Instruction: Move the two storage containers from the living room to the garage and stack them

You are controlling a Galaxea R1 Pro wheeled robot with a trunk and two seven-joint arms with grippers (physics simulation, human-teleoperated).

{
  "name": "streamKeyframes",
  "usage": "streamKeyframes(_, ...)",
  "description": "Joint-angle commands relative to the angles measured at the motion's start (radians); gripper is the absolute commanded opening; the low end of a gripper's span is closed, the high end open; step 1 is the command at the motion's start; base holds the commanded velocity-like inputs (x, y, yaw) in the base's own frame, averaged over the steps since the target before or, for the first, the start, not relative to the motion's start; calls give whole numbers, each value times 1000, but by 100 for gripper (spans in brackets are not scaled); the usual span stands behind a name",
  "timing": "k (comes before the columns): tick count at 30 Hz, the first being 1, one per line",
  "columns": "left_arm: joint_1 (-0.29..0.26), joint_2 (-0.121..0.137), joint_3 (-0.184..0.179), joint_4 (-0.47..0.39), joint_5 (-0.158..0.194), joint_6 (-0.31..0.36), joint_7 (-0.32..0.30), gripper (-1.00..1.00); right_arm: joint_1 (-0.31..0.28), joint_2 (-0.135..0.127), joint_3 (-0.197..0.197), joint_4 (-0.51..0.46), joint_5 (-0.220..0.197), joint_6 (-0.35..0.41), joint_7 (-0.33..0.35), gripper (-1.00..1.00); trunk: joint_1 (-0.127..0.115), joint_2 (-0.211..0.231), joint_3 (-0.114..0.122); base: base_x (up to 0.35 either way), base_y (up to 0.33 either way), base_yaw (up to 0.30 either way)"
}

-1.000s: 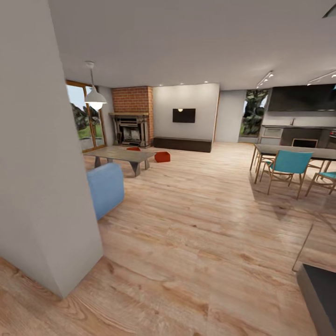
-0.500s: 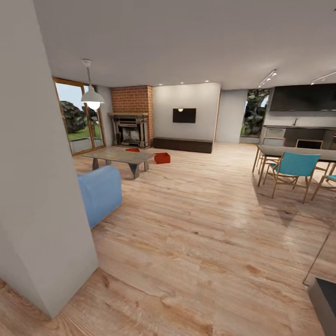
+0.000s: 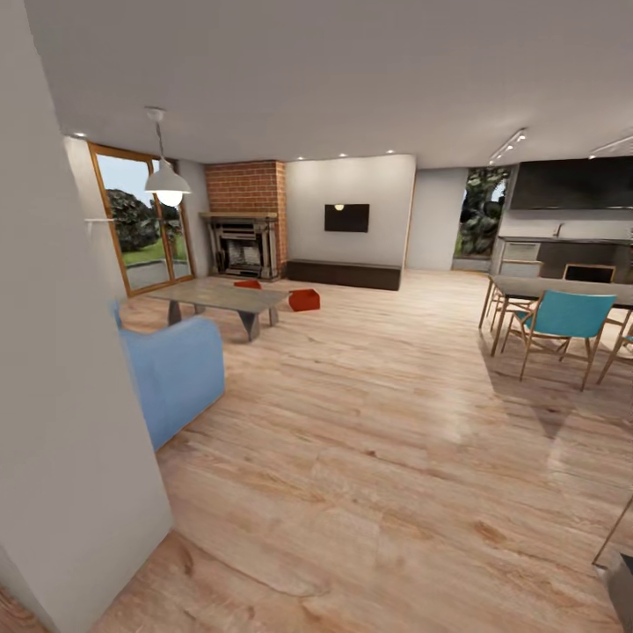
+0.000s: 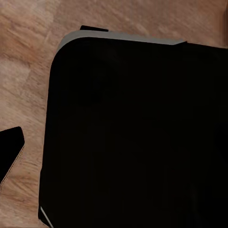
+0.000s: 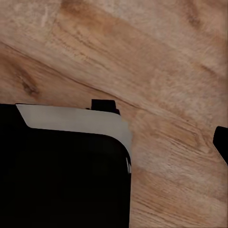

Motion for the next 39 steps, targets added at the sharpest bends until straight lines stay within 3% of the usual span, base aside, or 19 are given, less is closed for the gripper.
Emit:
streamKeyframes(1,0,0,2,-1,7,-1,-1,100,-1,1,9,2,-9,-4,-1,100,1,0,-1,322,0,-123)
streamKeyframes(16,0,0,2,-1,7,-1,-1,100,-1,1,10,2,-17,-4,-2,100,1,0,-1,322,0,-212)
streamKeyframes(39,0,-1,2,-1,7,-1,-1,100,-1,-1,9,2,-6,-5,-9,100,1,0,-1,322,0,-9)
